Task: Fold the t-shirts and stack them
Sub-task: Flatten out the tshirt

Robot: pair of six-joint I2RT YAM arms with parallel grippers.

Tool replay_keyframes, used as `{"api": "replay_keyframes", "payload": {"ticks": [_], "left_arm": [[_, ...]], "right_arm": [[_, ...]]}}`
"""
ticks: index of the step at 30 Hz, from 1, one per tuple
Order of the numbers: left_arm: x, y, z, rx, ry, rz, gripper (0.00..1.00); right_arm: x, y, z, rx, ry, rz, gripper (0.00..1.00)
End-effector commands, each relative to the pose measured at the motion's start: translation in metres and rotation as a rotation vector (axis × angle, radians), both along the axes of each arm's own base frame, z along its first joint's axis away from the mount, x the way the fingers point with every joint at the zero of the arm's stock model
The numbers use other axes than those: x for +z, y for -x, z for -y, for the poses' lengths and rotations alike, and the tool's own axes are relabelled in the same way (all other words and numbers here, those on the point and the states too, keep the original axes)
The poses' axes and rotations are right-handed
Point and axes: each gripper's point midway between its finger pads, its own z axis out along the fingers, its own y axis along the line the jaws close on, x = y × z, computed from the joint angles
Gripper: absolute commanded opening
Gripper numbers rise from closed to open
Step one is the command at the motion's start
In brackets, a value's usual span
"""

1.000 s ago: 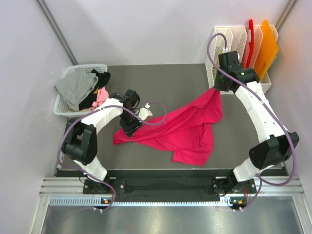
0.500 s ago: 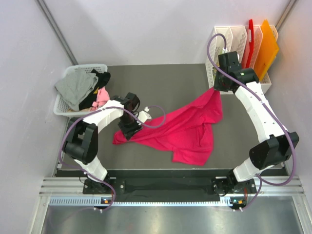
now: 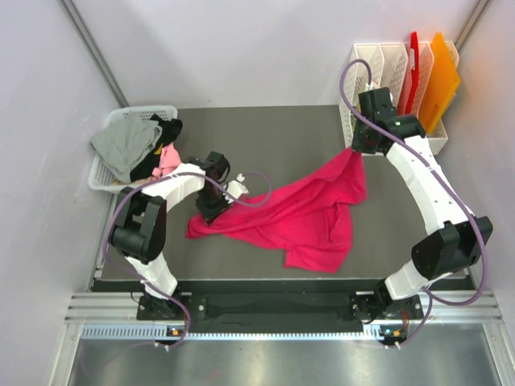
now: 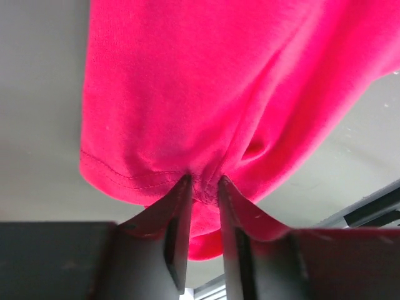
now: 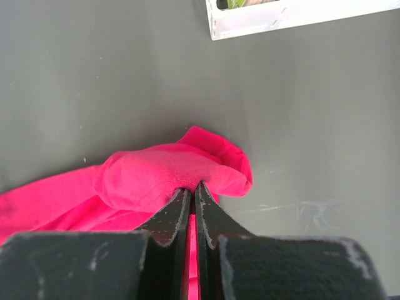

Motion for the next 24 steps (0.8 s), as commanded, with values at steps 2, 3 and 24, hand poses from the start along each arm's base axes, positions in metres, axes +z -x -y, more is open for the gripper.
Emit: {"api": "replay_keyframes", "payload": {"ticks": [2,3,24], "left_arm": [[0.004,-0.021,0.001,-0.001,0.011,0.051,0.22],[0.004,-0.022,0.001,-0.004,0.012,0.053,0.20],[0.198,-0.120,0.000,0.074,0.059,0.549,0.00]], "right_arm": [[0.020,0.001,0.008,-0.016,-0.011,0.072,0.00],[0.020,0.001,0.008,-0.014,-0.009,0.073,0.00],[0.183,0.029,-0.004,0.096,-0.170,0.512,0.00]]}}
